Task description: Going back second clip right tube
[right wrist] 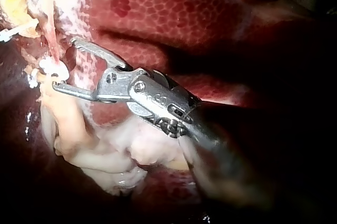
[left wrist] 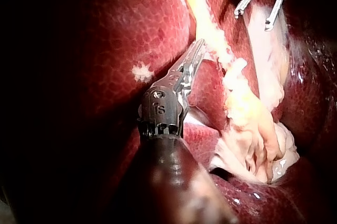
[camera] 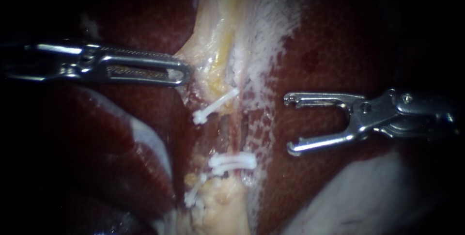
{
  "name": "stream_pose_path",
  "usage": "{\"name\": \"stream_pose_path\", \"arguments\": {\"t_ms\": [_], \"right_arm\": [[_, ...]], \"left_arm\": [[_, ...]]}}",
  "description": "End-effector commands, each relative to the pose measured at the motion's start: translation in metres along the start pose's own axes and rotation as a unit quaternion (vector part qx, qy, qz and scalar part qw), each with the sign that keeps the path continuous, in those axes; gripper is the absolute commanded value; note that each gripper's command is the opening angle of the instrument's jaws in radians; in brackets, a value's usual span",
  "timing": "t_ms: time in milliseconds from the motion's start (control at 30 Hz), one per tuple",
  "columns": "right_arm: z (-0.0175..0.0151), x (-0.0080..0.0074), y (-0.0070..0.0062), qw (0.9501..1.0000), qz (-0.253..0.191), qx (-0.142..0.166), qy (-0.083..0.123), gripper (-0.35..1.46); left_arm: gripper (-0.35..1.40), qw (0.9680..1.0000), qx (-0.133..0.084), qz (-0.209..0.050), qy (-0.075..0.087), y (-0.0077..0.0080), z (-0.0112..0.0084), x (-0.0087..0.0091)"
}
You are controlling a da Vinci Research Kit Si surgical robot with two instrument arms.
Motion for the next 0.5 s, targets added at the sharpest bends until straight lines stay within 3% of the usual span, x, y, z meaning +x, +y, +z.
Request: {"name": "stream_pose_path", "arguments": {"t_ms": [33, 500], "right_arm": [[0.0, 0.0, 0.0, 1.0, 0.0, 0.0, 0.0, 0.6], [0.0, 0.0, -0.0001, 1.0, 0.0, 0.0, 0.0, 0.6]], "left_arm": [[-0.35, 1.0, 0.0, 0.0, 0.0, 0.0, 0.0, 0.0], [-0.35, 1.0, 0.0, 0.0, 0.001, 0.0001, 0.0, 0.0]]}}
